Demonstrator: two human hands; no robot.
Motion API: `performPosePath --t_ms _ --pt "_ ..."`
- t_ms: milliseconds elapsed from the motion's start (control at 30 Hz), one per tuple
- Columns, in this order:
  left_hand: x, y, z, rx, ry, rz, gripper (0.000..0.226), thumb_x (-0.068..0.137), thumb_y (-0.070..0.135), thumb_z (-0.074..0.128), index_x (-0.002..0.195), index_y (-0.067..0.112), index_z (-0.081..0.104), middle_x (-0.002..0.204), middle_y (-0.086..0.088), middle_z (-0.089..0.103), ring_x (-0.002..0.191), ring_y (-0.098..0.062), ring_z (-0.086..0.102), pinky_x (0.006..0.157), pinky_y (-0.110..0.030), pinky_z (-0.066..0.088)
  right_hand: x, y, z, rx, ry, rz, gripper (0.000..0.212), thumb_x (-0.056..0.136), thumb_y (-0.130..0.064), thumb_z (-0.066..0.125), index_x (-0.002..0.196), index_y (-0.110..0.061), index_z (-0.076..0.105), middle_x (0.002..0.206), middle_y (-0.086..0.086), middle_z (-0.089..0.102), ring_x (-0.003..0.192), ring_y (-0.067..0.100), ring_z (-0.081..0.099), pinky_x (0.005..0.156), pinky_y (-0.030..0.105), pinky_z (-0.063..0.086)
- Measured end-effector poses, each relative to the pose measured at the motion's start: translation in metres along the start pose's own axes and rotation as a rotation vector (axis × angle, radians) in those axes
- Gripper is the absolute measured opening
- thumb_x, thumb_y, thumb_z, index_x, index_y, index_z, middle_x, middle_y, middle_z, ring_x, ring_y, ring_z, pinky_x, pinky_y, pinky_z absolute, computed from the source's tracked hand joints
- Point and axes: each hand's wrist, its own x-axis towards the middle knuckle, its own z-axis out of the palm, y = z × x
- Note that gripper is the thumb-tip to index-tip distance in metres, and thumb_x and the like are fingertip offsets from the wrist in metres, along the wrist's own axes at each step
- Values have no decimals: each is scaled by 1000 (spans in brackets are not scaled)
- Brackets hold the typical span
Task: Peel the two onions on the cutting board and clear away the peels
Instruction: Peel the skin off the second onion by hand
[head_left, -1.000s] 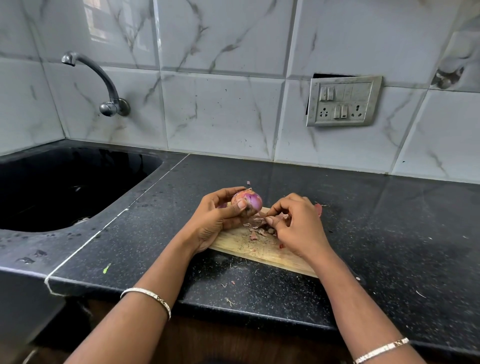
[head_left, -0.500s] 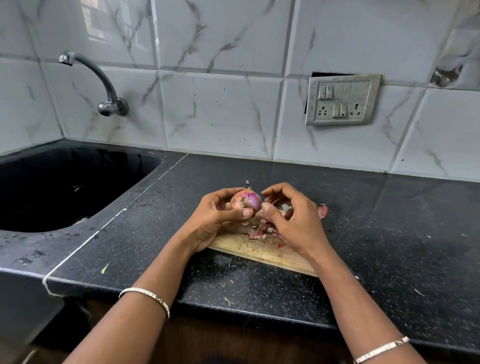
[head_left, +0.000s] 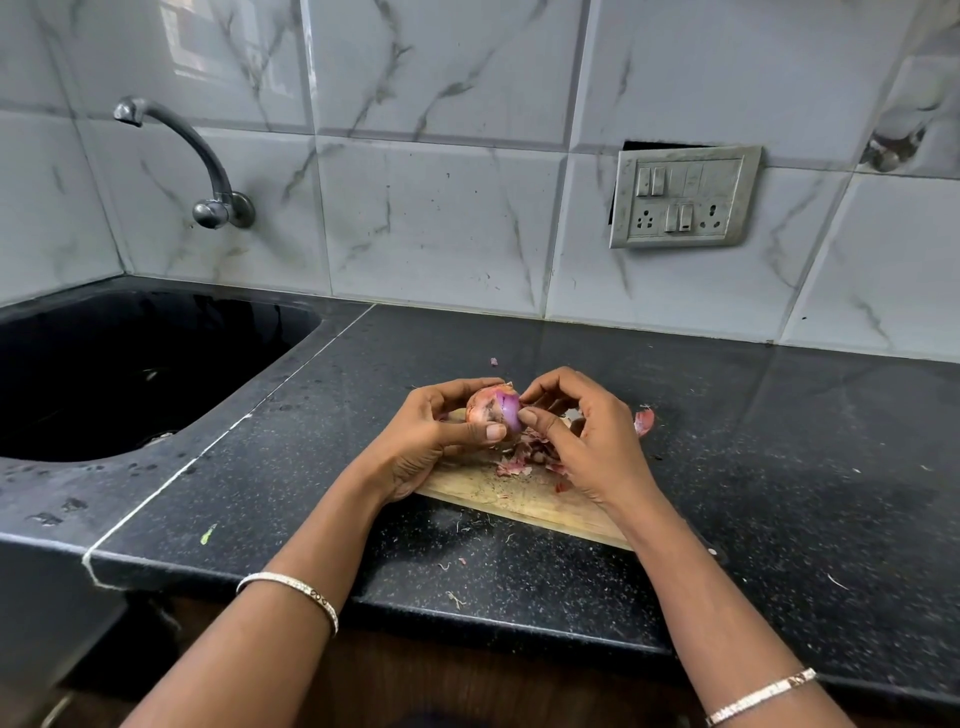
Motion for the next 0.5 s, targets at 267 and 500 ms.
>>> performPosePath --t_ms 267,500 --pt "0 0 -1 32 -25 17 65 67 -5 82 129 6 65 120 -15 73 101 -28 72 84 -35 62 0 2 0 -11 -5 14 11 85 -9 77 88 -17 71 85 -11 70 81 5 63 73 8 42" --pt "1 -2 -4 56 -30 12 70 64 2 85 130 7 65 125 -17 71 106 -33 70 94 -45 59 0 5 3 -87 -32 -1 14 85 -13 76 84 -24 68 85 -14 67 87 12 62 80 31 47"
